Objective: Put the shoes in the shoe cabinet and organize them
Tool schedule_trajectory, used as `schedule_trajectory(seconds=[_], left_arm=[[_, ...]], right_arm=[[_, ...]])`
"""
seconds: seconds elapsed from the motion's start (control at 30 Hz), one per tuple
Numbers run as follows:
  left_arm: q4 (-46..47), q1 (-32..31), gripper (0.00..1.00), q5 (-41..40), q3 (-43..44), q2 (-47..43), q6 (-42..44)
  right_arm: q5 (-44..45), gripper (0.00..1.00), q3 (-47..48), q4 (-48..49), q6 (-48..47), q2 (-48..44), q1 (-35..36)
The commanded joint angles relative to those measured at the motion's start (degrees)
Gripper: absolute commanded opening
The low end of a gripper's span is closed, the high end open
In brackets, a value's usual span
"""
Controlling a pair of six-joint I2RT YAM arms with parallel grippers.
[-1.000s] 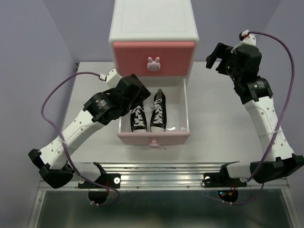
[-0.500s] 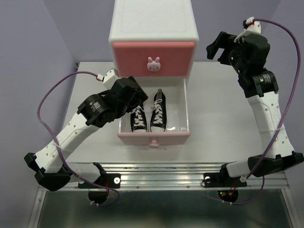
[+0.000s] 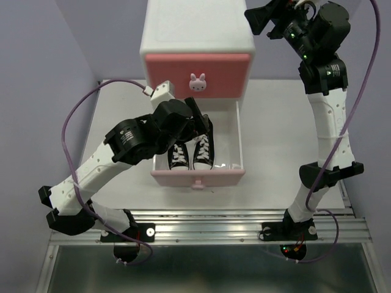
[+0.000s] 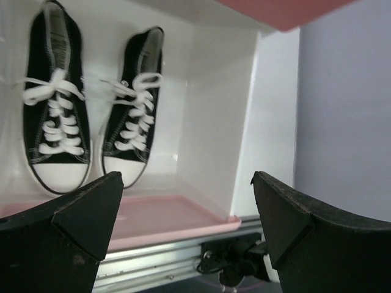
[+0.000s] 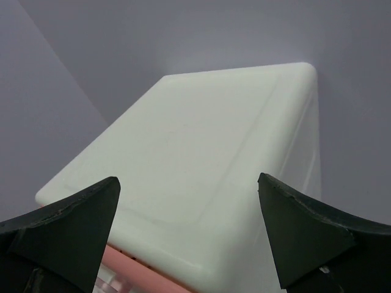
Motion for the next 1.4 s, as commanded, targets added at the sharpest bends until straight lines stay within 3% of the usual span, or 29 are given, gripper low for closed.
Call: schedule_trajectory(seconds=[0.0,0.17,0.33,0.5,0.6,0.77,1.0,1.27,1.37], left_arm=[[-1.34,-6.06,0.99,-1.93,5.99,4.18,2.89],[-4.86,-9.84,0.99,-3.52,12.06,7.79,4.03],[-7.58,-14.23,0.99,-2.56,9.96,6.65,1.84],[-7.58,-21.79,0.99,0.61,0.32,2.35,-2.29],[-7.58,-25.21,0.99,2.19,-7.76,-0.19,-8.94],[-7.32,-28.21,0.99,3.6,-23.31,-5.12,-17.58],[-2.85,-28.57,0.99,1.67,-36.87,-6.1,-24.09],[5.5,-28.13,0.99,-7.55,-39.0,-2.23,-26.83],[2.71,-28.04,0.99,-9.58,-38.91,-0.21,-29.27]], right_arm=[[-5.28,1.0,4.49,4.5,-2.03,4.33,4.45],[-2.75,1.0,5.36,1.17,-9.94,9.08,10.43],[1.21,1.0,5.28,-0.67,-12.92,12.68,12.01],[4.91,1.0,1.68,-4.19,-16.45,12.95,12.54],[5.53,1.0,-0.34,-5.07,-17.06,12.78,13.06],[5.97,1.0,-2.1,-5.08,-17.42,12.69,13.07],[4.38,1.0,-2.81,-4.63,-15.84,13.31,13.07],[4.64,1.0,-4.12,-4.63,-16.28,13.13,13.6],[5.34,1.0,-4.74,-4.72,-17.06,12.69,13.6]])
